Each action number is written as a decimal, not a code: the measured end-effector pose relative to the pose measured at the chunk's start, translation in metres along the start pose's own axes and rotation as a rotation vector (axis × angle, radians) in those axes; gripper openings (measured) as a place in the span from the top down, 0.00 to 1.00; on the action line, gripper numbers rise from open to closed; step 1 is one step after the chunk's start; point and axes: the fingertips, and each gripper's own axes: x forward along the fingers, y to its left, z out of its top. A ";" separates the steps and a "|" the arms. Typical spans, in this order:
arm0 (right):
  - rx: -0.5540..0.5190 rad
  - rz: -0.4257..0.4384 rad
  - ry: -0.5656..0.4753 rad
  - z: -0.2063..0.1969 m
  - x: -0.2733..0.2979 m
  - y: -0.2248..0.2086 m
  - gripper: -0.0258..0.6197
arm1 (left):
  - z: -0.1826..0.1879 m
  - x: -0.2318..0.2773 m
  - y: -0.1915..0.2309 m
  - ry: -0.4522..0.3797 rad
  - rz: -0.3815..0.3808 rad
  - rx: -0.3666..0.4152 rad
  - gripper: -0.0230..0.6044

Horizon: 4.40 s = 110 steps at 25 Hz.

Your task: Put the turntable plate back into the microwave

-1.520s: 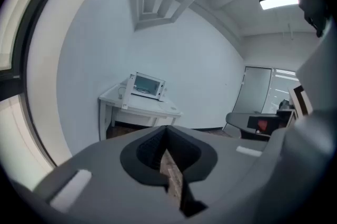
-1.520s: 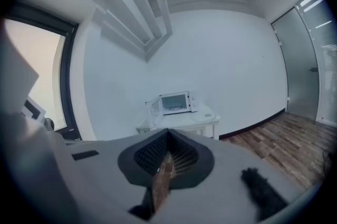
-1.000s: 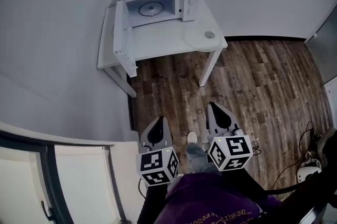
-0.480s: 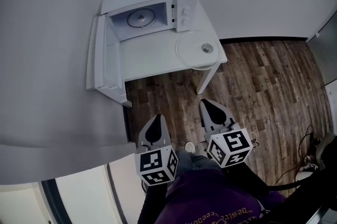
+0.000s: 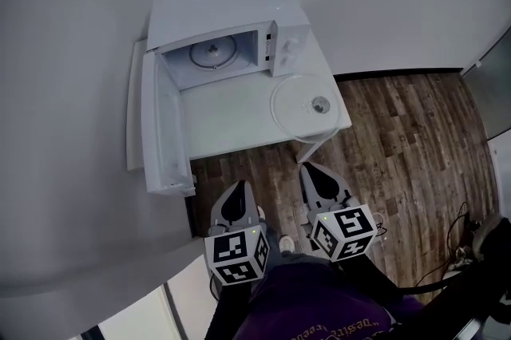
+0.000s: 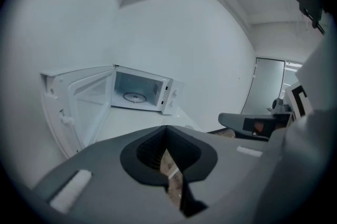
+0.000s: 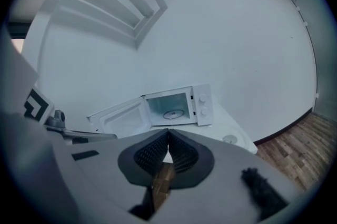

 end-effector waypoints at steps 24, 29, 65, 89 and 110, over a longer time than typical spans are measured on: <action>0.023 -0.086 0.062 0.017 0.107 -0.081 0.95 | 0.036 0.147 -0.002 0.122 -0.185 -0.014 0.96; 0.071 -0.090 0.162 -0.015 0.098 -0.123 0.93 | -0.011 0.172 -0.054 0.259 -0.347 -0.110 0.96; 0.946 -0.008 0.386 -0.167 0.111 -0.242 0.73 | -0.144 0.273 -0.104 0.380 -0.351 -0.829 0.48; 1.140 0.100 0.362 -0.165 0.121 -0.230 0.86 | -0.147 0.281 -0.103 0.352 -0.384 -0.980 0.71; 1.193 0.149 0.314 -0.147 0.105 -0.226 0.89 | -0.117 0.272 -0.107 0.202 -0.441 -0.918 0.82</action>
